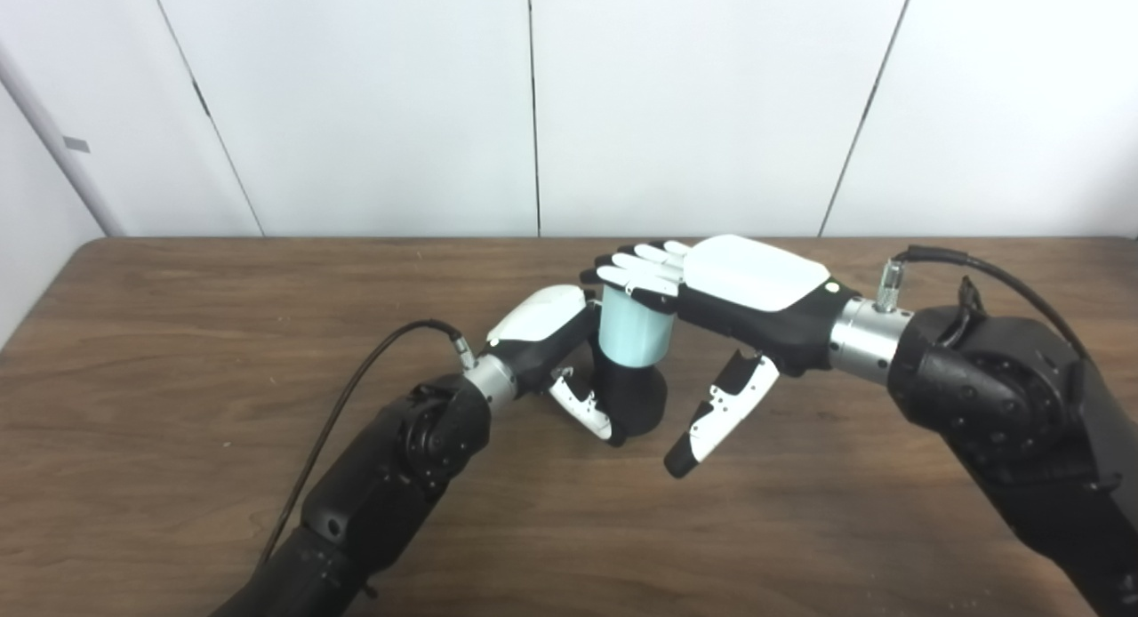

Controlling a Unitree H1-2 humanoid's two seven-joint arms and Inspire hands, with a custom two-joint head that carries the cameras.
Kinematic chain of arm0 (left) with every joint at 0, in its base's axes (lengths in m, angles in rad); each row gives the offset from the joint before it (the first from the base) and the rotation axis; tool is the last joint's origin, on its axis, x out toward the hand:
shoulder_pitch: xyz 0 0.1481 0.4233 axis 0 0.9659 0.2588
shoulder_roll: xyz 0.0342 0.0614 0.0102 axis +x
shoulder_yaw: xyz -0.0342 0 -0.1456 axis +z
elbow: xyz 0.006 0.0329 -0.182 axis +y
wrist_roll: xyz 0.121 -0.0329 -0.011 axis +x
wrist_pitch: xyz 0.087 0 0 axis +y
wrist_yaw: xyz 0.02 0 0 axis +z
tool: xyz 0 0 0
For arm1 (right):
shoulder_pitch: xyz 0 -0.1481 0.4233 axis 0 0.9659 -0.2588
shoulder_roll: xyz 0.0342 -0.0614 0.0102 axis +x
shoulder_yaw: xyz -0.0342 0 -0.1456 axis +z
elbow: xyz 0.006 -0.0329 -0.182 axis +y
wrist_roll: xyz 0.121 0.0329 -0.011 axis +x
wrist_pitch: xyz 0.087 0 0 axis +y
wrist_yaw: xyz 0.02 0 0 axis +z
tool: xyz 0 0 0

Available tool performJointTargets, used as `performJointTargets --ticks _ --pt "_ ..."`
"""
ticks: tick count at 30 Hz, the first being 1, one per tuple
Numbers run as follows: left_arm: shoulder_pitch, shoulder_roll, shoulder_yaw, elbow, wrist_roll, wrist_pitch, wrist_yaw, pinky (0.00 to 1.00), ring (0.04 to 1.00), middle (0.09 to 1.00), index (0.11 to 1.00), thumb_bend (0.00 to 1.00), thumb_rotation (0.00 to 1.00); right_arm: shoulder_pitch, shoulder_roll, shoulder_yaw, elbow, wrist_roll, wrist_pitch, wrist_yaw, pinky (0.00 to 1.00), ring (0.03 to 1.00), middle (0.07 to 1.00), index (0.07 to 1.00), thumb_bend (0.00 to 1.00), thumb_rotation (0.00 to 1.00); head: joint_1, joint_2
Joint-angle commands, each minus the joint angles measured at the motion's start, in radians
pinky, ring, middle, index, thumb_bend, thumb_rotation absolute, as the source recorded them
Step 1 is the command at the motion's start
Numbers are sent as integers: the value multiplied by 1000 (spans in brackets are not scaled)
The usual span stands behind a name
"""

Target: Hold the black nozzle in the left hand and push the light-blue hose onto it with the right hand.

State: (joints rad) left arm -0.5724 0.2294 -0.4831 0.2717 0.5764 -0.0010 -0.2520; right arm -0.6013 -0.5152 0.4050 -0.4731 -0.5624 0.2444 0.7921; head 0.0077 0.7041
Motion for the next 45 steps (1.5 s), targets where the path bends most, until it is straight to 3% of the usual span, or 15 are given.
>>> performJointTargets --ticks 1,12,29,45 --pt "10 10 -12 17 13 24 -45 1000 598 486 484 526 0 40 -26 44 19 -2 -2 63 1000 1000 1000 1000 854 645 0 1" --pt "0 15 -6 29 12 19 -42 1000 608 486 484 526 0 62 -59 76 -17 -5 -67 65 1000 1000 1000 1000 860 674 -2 8" --pt "3 13 -7 24 30 24 -31 1000 624 515 473 523 0 47 -46 131 -16 27 -74 85 1000 1000 1000 1000 844 695 -3 11" --pt "3 13 -5 27 13 14 -41 1000 619 505 473 525 0 30 -60 113 54 -3 -42 69 1000 1000 1000 1000 843 709 -2 9"
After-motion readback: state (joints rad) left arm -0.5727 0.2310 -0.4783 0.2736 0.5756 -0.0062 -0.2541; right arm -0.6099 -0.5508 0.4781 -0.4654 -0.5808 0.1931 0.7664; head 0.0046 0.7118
